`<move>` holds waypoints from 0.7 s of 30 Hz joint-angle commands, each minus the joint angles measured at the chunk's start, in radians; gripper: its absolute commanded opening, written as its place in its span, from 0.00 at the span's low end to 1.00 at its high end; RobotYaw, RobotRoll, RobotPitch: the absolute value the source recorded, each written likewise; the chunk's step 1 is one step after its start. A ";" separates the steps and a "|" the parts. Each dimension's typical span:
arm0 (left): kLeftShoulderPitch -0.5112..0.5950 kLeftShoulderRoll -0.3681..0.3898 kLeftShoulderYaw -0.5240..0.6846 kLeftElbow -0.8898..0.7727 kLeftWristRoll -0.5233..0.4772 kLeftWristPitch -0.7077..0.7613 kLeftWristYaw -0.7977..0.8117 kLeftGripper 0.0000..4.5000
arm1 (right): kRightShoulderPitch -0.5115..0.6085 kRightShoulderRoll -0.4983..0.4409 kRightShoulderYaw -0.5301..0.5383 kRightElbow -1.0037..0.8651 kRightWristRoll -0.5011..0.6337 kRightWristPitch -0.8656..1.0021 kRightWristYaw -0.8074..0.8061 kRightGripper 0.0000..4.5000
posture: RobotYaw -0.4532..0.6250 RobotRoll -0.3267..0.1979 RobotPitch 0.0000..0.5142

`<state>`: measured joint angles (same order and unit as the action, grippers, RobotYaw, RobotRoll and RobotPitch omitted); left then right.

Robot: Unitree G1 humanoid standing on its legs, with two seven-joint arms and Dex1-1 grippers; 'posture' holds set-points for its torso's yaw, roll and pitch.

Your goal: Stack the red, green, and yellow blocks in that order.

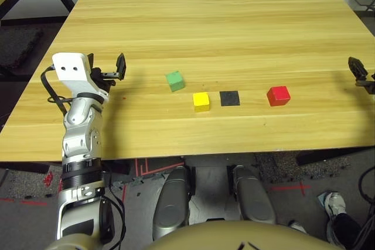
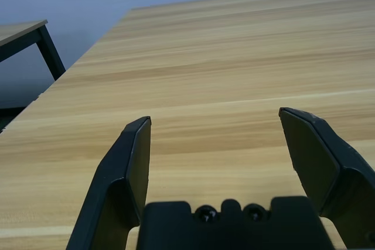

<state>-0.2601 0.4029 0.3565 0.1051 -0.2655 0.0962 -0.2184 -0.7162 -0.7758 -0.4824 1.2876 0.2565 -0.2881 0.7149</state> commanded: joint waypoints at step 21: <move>-0.009 0.297 -0.145 -0.249 -0.259 0.225 -0.615 0.99 | -0.023 -0.034 0.366 -0.402 -0.071 0.158 0.810 1.00 | 0.56 0.46 0.24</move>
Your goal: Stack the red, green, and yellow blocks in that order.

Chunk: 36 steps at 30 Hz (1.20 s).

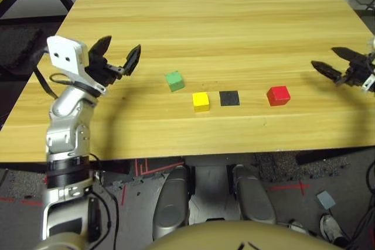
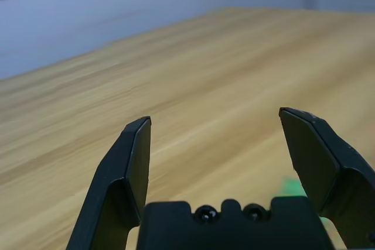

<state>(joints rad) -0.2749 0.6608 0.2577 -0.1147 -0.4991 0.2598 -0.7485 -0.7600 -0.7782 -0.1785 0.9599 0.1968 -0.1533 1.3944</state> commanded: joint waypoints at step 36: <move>-0.049 0.084 -0.258 -0.100 0.108 0.139 -0.208 1.00 | -0.238 0.073 0.529 0.213 -0.194 -0.230 0.216 0.50 | 0.72 0.41 0.25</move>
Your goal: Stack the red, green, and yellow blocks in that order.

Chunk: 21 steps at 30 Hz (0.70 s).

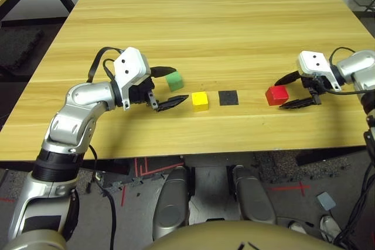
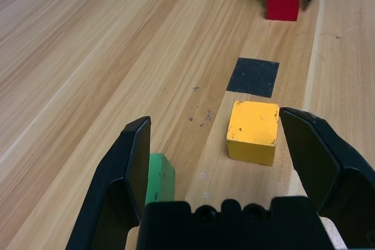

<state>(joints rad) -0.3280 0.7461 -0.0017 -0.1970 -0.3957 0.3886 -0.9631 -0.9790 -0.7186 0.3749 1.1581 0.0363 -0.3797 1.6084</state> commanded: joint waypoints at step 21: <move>-0.023 -0.020 -0.010 -0.096 0.012 0.103 0.086 1.00 | -0.085 0.246 0.003 -0.282 -0.089 0.322 -0.008 0.46 | 0.81 0.33 0.27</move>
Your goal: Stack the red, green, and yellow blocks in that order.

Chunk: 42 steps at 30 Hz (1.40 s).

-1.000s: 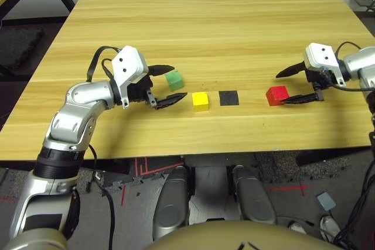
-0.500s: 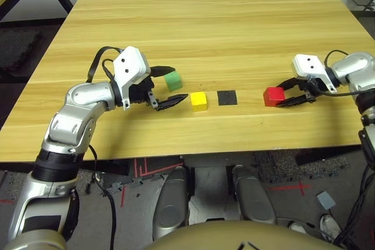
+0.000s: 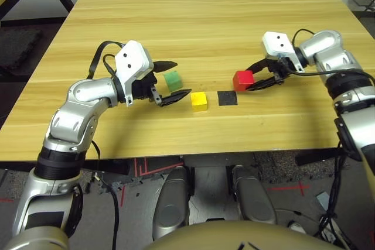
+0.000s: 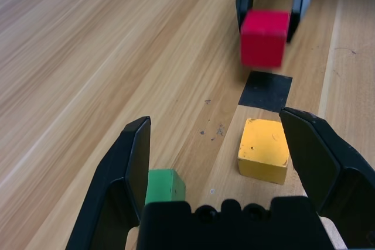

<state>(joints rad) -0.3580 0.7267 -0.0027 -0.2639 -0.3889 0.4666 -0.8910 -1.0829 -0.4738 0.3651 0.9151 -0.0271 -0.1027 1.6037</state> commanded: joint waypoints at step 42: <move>-0.203 -0.016 -0.161 0.465 0.232 -0.127 -0.091 1.00 | 0.013 -0.202 -0.086 -0.175 0.337 0.140 0.011 0.99 | 0.69 0.41 0.25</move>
<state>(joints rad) -0.5557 0.7147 -0.1427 0.1707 -0.1753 0.3705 -0.9615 -1.0848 -0.6706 0.2709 0.7732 0.2813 0.0177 1.6078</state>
